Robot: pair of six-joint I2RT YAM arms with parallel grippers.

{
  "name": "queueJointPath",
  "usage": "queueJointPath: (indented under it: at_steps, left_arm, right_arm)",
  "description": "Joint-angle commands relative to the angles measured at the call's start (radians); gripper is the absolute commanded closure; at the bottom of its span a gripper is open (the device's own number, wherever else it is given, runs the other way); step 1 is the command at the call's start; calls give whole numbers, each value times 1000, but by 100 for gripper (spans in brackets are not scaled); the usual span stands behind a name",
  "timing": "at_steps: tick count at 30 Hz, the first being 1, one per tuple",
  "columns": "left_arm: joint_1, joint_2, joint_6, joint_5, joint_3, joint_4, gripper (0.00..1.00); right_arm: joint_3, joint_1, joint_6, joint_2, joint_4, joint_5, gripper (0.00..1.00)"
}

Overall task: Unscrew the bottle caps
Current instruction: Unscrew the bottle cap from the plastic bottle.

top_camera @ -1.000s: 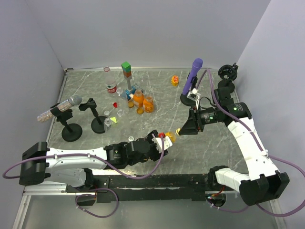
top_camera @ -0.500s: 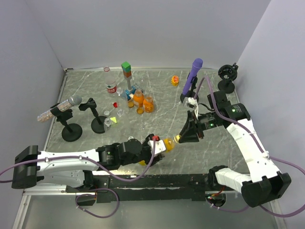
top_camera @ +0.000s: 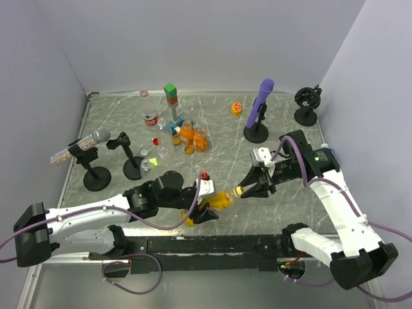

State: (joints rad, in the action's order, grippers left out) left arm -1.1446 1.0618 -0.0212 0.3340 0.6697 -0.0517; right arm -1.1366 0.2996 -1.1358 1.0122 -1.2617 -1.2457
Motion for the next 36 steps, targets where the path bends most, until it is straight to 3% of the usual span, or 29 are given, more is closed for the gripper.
queueJointPath:
  at_steps: [1,15,18,22,27,33,36]
  left_arm:
    - [51,-28,-5,198,59,-65,96]
    - [80,-131,-2,174,15,-14,96]
    - [80,-146,-9,157,11,-8,96]
    - [80,-184,-22,111,-2,-14,96]
    - [80,-253,-20,25,-36,-27,96]
    - [80,-316,-22,-27,-48,-36,96]
    - [80,-332,-20,-55,-56,-39,96]
  right_arm:
    - [-14,-2,-118,9,-5,31,80]
    - [-97,-89,-111,14,-58,-6,80]
    - [-69,-105,40,3,65,64,79]
    - [27,-117,399,-14,356,293,78]
    - [69,-100,480,12,375,282,78]
    - [78,-82,605,84,444,477,76]
    - [66,-77,616,109,426,421,76]
